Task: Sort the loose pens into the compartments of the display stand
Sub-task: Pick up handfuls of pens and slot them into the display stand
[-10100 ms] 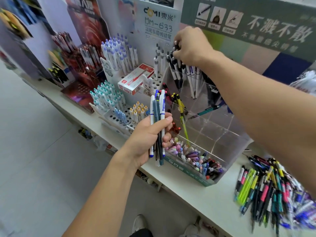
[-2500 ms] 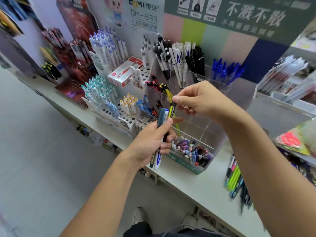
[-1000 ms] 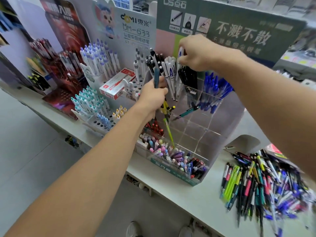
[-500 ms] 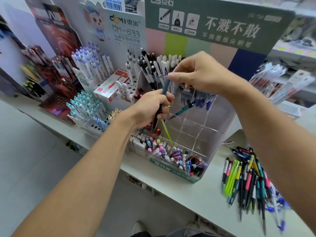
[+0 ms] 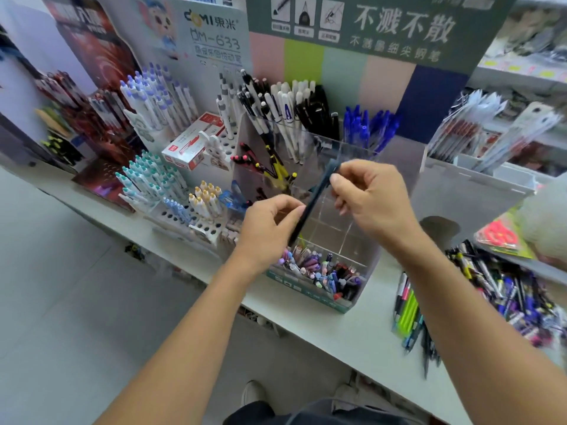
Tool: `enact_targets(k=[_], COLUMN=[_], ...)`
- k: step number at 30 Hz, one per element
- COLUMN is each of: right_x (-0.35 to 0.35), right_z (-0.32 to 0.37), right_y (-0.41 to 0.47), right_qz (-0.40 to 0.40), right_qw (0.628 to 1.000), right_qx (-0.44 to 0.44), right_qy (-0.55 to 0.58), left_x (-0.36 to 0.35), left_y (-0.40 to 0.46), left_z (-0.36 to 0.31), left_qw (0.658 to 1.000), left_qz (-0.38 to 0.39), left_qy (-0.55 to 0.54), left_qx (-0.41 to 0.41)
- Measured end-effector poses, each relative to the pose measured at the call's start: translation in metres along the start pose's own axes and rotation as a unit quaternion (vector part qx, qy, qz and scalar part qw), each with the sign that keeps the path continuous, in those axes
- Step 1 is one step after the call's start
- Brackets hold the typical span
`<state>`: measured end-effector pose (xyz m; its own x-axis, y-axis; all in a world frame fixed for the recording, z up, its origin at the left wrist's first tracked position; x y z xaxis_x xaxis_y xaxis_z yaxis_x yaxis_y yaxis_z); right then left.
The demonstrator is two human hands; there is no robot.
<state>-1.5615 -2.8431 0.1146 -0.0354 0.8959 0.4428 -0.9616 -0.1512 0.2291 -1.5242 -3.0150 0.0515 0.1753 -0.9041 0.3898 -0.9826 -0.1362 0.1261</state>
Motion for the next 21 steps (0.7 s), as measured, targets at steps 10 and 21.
enact_targets(k=[10, 21], right_x=[-0.045, -0.044], right_z=[-0.022, -0.069], right_y=[-0.025, -0.033], right_qz=[0.050, 0.060], right_qw=[0.990, 0.965], right_qx=[-0.083, -0.024], right_qy=[0.106, -0.254], left_x=[-0.004, -0.029], left_y=[-0.047, -0.041], left_z=[0.030, 0.060], left_qw=[0.996, 0.985], left_qz=[0.013, 0.098], left_qy=[-0.078, 0.085], left_qx=[0.051, 0.113])
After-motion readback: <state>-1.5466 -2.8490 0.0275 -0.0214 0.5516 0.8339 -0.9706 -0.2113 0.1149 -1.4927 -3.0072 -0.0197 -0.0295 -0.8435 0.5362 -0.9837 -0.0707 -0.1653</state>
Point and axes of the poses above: each hand's wrist, its own y-axis towards the middle knuckle, its own x-axis out of the back of the hand, z = x × y, the point moved 8 cm from there along y, towards the middle knuckle, and after that the axes turned 3 degrees about -z, right-handed, at the moved point
